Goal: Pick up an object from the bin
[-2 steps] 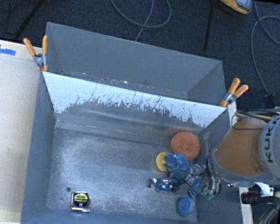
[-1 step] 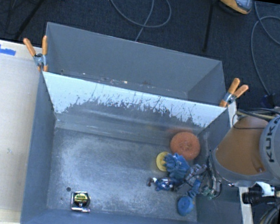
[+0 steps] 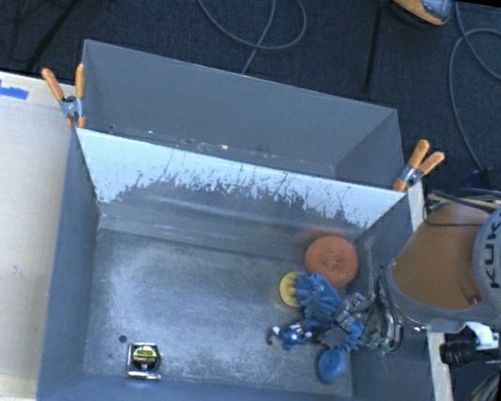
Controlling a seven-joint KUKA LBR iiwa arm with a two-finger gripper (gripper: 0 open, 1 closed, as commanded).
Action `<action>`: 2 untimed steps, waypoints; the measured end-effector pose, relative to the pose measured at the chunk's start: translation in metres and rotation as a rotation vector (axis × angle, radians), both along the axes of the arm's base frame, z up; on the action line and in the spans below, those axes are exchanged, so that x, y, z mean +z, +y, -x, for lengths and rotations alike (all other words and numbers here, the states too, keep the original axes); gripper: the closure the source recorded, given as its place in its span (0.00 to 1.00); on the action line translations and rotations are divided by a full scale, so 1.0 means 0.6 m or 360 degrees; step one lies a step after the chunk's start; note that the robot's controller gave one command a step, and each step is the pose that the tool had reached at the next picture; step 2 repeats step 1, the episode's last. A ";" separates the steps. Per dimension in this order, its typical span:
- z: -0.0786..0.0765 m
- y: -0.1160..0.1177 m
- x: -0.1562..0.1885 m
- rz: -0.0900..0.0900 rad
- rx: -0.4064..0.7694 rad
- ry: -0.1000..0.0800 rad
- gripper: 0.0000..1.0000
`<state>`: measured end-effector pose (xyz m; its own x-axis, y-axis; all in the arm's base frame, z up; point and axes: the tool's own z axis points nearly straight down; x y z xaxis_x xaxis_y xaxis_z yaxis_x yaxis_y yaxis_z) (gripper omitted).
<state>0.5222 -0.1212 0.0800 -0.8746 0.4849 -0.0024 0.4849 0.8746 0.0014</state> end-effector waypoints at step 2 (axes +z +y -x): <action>-0.001 0.000 0.025 0.0000 0.0002 0.0000 1.00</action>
Offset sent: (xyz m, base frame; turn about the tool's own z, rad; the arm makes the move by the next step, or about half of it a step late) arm 0.0000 0.0000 0.0422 0.0000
